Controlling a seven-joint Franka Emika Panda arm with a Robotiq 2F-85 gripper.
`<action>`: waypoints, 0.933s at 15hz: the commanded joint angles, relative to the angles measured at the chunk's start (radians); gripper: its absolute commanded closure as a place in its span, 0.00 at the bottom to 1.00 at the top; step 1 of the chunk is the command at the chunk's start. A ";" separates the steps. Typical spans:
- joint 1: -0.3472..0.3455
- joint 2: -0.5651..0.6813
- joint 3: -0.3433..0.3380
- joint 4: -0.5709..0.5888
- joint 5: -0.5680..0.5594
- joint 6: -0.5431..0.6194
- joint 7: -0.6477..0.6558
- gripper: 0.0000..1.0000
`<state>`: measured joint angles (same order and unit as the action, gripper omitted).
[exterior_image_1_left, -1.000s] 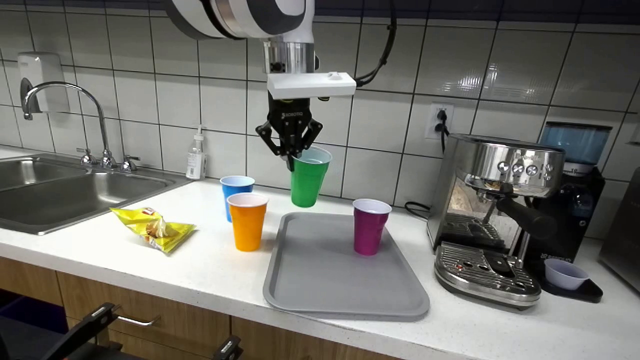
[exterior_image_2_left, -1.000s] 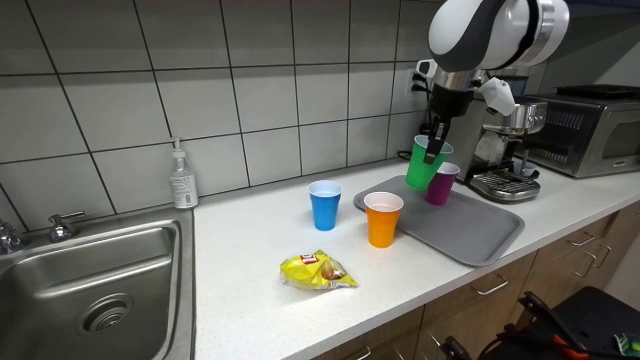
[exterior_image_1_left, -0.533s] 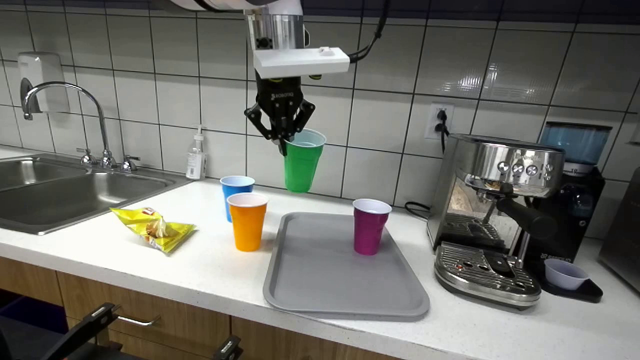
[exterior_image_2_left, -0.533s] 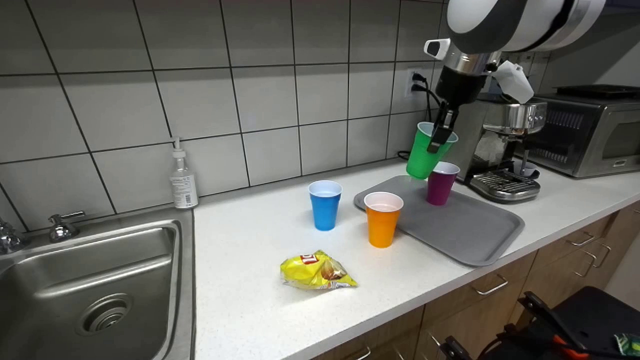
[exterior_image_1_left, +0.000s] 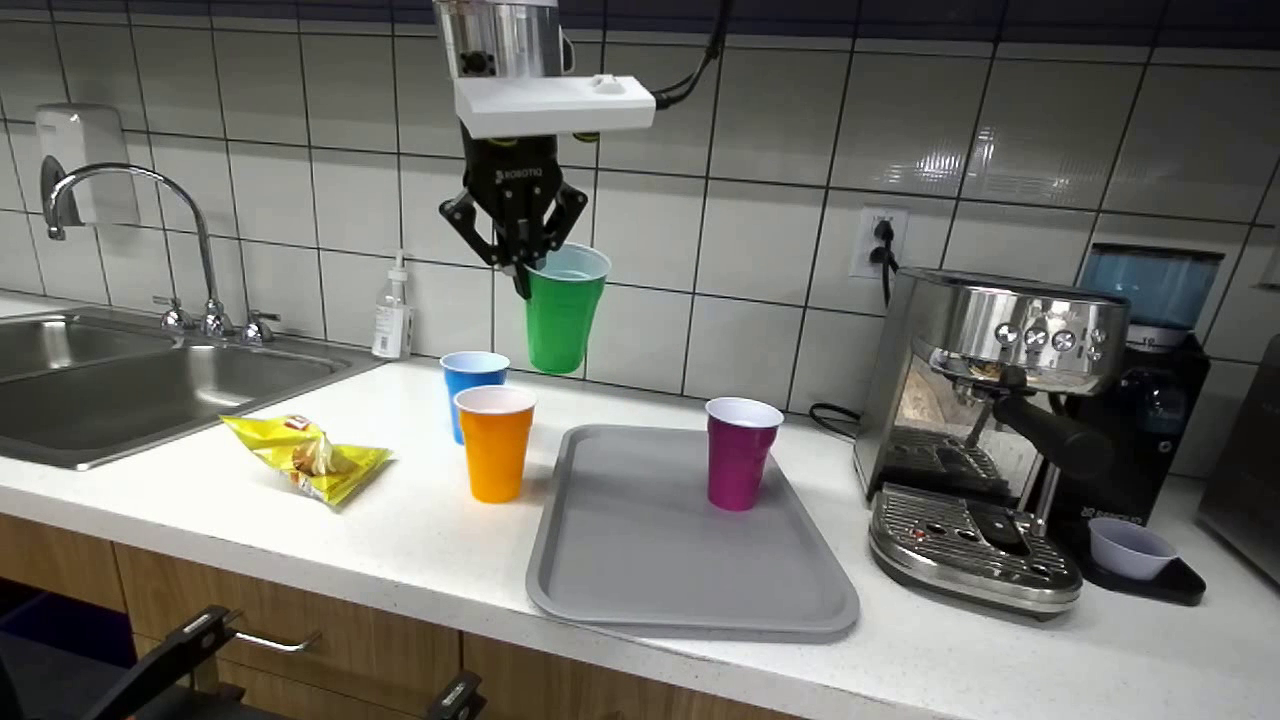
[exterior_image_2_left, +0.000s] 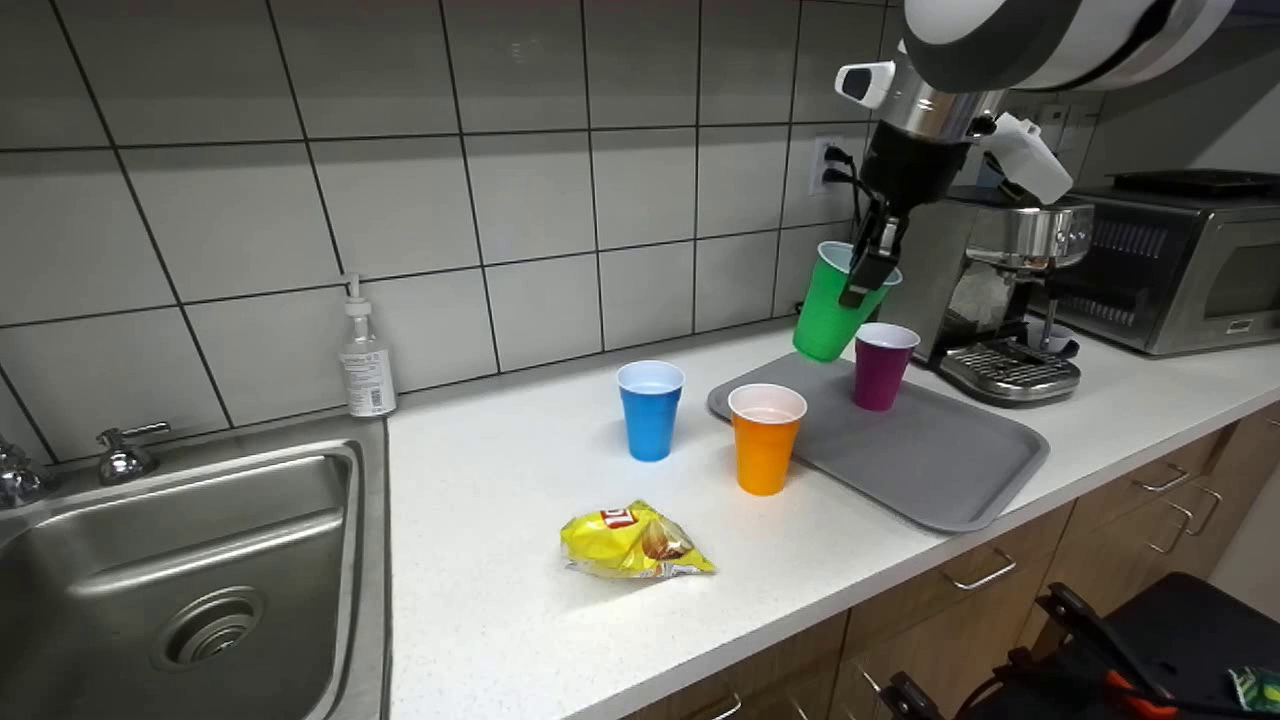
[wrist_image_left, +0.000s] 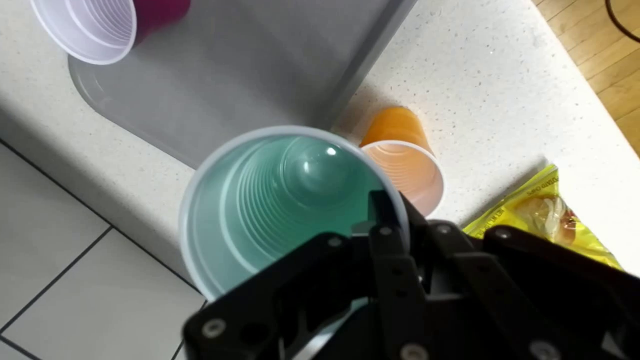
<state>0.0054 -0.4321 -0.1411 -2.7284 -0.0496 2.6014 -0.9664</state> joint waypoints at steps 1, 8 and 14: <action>0.039 -0.040 0.001 -0.020 -0.004 -0.039 0.011 0.99; 0.094 -0.012 0.012 -0.020 0.001 -0.033 0.015 0.99; 0.111 0.027 0.020 -0.015 -0.003 -0.012 0.024 0.99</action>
<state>0.1133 -0.4199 -0.1365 -2.7473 -0.0485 2.5848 -0.9635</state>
